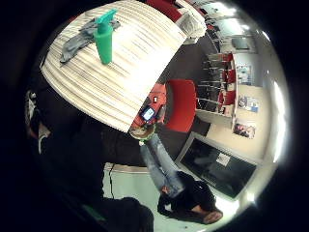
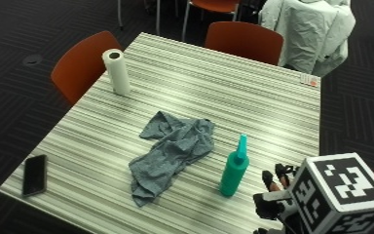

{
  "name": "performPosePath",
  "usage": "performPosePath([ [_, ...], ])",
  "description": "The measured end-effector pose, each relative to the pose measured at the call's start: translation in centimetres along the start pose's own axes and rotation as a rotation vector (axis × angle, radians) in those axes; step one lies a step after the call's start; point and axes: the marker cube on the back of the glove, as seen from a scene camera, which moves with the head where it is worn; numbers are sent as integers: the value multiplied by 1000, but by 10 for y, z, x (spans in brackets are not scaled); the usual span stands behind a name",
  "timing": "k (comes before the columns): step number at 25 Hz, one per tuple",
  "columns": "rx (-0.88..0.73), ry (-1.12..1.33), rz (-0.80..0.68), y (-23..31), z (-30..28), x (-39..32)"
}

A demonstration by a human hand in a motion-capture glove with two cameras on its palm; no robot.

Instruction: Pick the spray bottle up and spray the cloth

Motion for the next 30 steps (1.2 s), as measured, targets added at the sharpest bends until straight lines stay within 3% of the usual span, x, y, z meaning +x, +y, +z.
performPosePath([
  [24,29,3,-114,-17,-1,-67],
  [30,68,-340,-94,-16,16,-65],
])
